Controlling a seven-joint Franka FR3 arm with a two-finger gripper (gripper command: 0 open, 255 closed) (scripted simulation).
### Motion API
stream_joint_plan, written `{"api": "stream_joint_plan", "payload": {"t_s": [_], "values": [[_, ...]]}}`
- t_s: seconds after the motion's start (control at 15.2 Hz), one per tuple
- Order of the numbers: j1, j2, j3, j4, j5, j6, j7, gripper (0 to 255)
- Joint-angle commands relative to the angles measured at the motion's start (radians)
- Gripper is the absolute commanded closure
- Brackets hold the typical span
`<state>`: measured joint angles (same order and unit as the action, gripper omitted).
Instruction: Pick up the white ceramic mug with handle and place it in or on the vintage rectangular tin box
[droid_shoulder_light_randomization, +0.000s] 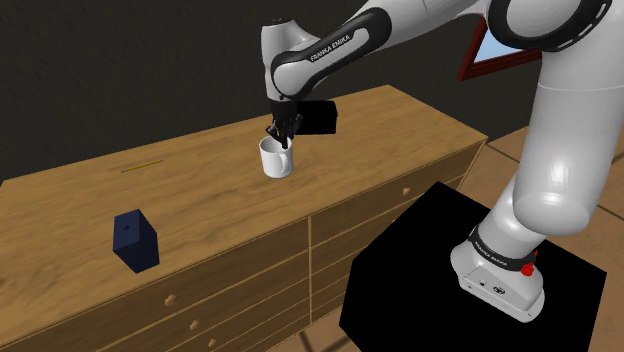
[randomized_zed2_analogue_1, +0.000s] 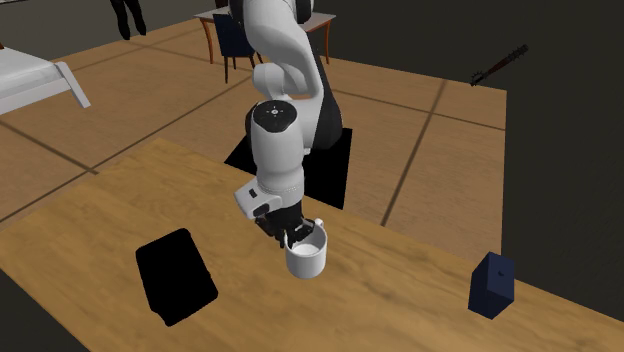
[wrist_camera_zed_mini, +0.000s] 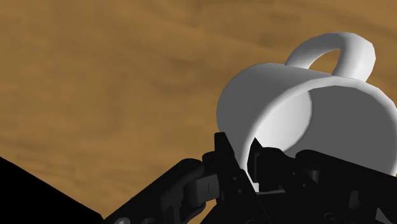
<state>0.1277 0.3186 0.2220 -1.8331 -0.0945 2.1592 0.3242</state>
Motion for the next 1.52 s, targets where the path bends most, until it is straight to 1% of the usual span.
{"api": "stream_joint_plan", "payload": {"t_s": [0.0,0.73,1.45], "values": [[0.000,-0.011,0.002,0.014,0.003,-0.025,-0.001,255],[-0.002,-0.061,0.007,0.097,0.020,-0.156,-0.013,255],[-0.002,-0.087,0.011,0.210,0.029,-0.294,-0.020,255]]}}
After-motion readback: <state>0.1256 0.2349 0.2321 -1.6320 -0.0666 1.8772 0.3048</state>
